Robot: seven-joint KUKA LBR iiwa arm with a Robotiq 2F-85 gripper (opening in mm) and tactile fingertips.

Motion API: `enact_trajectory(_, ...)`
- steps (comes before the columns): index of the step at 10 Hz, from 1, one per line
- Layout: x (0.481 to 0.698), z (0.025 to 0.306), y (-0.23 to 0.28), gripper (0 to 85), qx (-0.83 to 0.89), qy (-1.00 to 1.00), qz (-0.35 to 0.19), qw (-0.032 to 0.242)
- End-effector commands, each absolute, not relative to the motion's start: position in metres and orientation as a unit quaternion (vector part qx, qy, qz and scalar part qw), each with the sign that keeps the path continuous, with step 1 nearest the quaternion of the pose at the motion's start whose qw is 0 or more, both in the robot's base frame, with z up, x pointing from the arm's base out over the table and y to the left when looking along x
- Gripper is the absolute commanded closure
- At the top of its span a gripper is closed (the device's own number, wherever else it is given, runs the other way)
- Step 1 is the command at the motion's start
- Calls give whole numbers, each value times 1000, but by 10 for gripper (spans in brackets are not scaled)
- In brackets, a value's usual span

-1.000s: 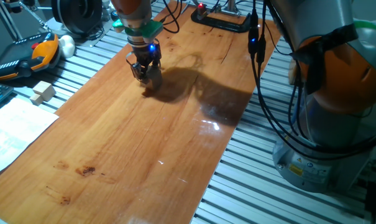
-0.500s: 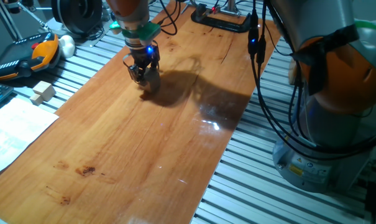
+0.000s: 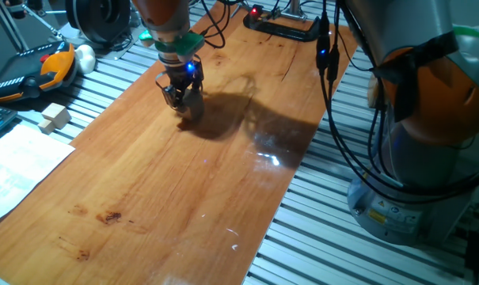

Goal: Hold a small block with the gripper and sweep it from left to right on the table

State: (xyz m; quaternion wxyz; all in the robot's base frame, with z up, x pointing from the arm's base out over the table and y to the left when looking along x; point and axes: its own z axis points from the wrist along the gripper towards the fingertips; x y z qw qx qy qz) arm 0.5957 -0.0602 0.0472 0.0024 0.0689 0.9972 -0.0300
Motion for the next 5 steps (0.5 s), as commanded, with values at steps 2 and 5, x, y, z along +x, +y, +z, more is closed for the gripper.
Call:
enact_trajectory(2,594,46,-57,203,72,997,-30,2)
enact_trajectory(5,592,44,-51,207,76,997,-28,2)
